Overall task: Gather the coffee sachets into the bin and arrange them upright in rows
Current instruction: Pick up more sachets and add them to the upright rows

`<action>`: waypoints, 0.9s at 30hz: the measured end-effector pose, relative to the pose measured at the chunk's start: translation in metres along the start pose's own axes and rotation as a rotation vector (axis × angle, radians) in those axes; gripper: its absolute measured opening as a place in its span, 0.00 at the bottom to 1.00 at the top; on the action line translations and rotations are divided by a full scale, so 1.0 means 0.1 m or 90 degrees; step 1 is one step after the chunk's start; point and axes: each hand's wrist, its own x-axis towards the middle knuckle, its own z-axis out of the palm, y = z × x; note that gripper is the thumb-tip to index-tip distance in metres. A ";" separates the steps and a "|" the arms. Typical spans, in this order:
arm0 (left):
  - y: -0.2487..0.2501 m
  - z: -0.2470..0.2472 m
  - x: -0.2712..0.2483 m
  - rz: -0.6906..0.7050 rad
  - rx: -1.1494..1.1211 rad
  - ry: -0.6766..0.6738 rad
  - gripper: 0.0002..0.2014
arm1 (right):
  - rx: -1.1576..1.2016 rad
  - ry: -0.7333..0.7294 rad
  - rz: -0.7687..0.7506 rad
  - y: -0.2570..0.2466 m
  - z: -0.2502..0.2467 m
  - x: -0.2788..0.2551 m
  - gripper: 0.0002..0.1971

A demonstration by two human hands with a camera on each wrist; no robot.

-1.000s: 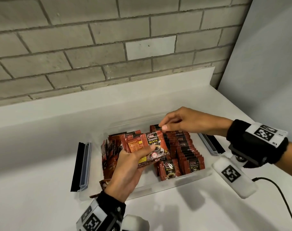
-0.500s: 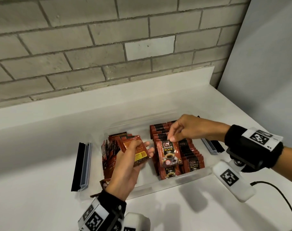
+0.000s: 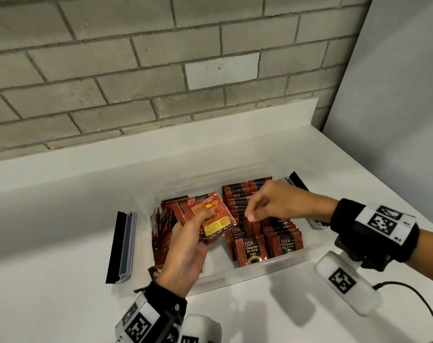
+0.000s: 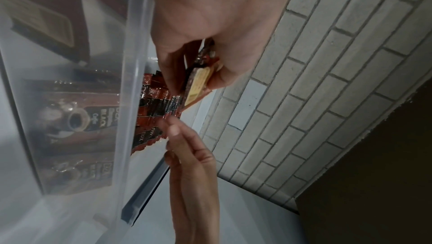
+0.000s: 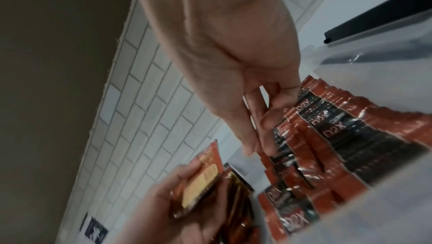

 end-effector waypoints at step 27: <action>-0.05 -0.02 0.05 0.030 -0.052 0.028 0.08 | 0.266 -0.027 -0.046 -0.05 -0.22 -0.06 0.12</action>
